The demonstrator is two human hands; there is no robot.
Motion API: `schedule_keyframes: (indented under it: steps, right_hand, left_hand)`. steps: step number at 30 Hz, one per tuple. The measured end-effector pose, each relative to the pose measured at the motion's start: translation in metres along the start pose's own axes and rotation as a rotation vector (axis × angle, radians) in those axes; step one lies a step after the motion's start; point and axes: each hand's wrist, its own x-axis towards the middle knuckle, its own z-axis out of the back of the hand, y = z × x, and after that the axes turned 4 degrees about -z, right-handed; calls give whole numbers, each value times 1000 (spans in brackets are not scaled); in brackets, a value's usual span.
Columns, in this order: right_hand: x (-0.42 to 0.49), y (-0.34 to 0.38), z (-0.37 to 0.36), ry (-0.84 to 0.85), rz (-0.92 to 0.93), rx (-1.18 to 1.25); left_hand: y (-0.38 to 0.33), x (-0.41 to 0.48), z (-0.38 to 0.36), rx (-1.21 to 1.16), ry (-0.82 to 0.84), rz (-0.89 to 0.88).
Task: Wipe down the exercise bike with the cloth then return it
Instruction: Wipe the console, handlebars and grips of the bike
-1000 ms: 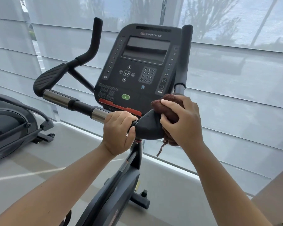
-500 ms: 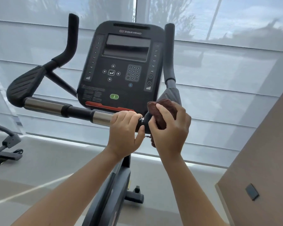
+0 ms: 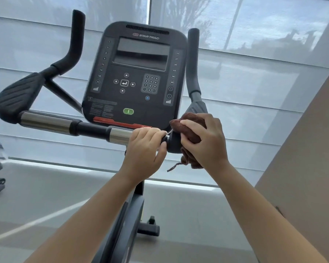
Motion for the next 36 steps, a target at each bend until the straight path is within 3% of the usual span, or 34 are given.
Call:
schedule_keyframes:
  steps: [5, 14, 19, 28, 36]
  right_hand:
    - [13, -5, 7, 90, -4, -37]
    - [21, -21, 10, 66, -33, 25]
    - [37, -46, 12, 58, -35, 73]
    - [85, -117, -7, -25, -103, 314]
    - [148, -170, -35, -51, -70, 439]
  left_hand:
    - [-1, 0, 4, 28, 56, 12]
    - [-6, 1, 9, 79, 169, 16]
    - [-15, 11, 10, 88, 150, 25]
    - [-23, 87, -3, 54, 121, -23]
    - [8, 173, -39, 90, 245, 5]
